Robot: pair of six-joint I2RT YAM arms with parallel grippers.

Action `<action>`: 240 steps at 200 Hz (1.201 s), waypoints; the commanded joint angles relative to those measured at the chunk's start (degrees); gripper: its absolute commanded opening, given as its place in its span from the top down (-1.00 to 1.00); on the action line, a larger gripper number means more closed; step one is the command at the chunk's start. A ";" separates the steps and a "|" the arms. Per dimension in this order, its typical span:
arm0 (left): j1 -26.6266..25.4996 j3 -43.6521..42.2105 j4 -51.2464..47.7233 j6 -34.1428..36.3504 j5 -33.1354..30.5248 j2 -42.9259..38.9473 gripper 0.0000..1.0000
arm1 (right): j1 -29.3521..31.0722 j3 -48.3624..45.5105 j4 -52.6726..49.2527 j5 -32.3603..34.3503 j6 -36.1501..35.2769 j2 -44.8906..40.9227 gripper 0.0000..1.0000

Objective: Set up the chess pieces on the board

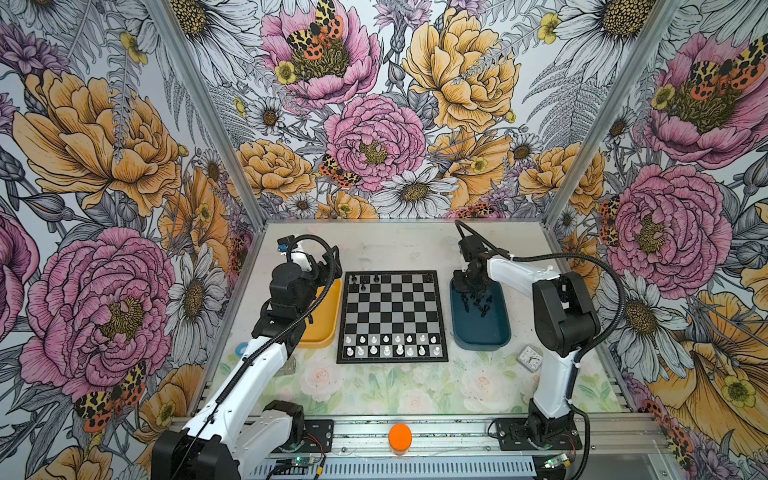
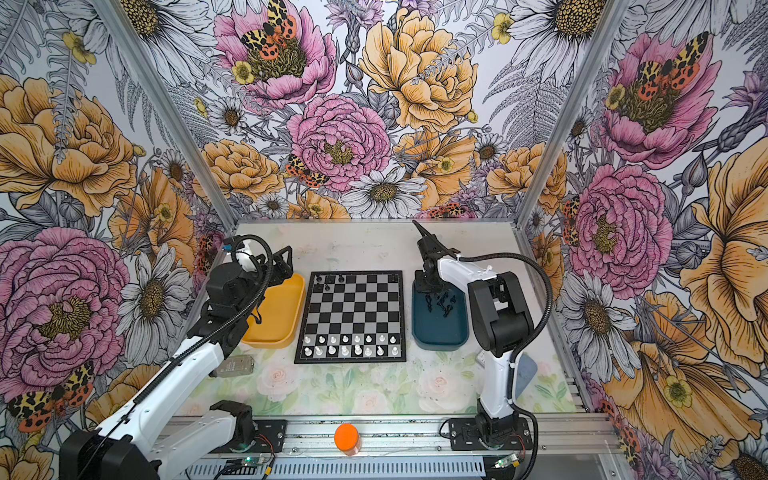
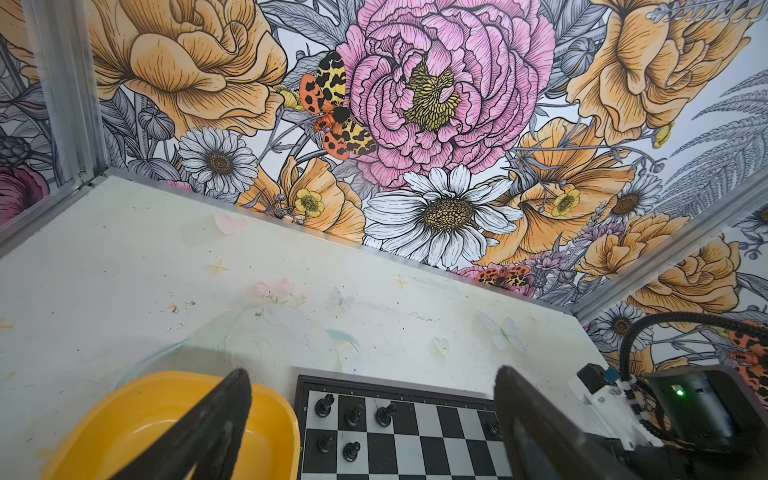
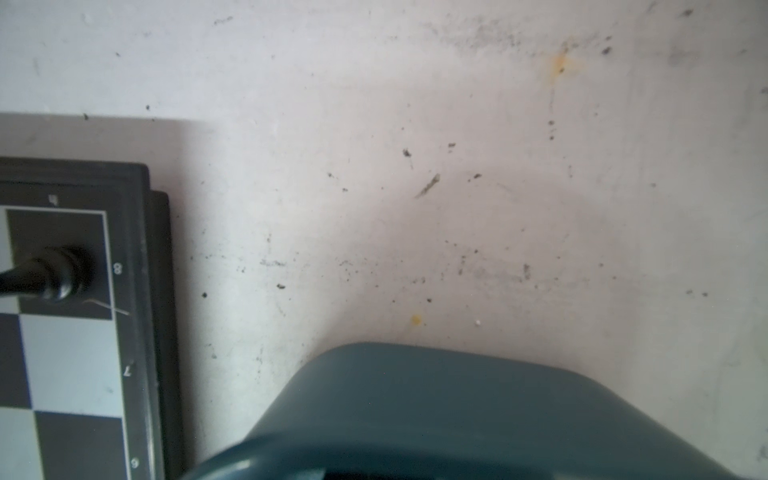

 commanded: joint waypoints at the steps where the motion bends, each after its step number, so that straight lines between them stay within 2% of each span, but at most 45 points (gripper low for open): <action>1: -0.57 -0.77 1.05 -0.39 0.83 -1.42 -0.85 | 0.44 1.35 0.97 0.73 0.59 0.86 0.99; 65: -0.54 -1.21 1.07 -0.33 0.69 -2.43 -0.86 | 1.21 0.76 -0.57 1.62 0.90 -3.55 1.00; 143: -0.56 -2.22 1.08 -0.37 1.05 -4.36 -0.86 | 5.36 4.45 -12.25 8.75 1.80 -11.81 1.00; 175: -0.46 -2.43 0.26 -0.09 0.66 -5.97 -0.87 | 8.92 9.23 -16.95 11.06 1.82 -14.75 1.00; 201: -0.56 -2.53 -0.87 0.11 0.12 -7.06 -0.87 | 13.07 15.38 -18.92 10.00 1.56 -12.97 1.00; 240: -0.37 -2.70 -2.38 0.81 -1.09 -8.47 -0.87 | 19.09 26.43 -21.34 6.50 0.97 -3.42 1.00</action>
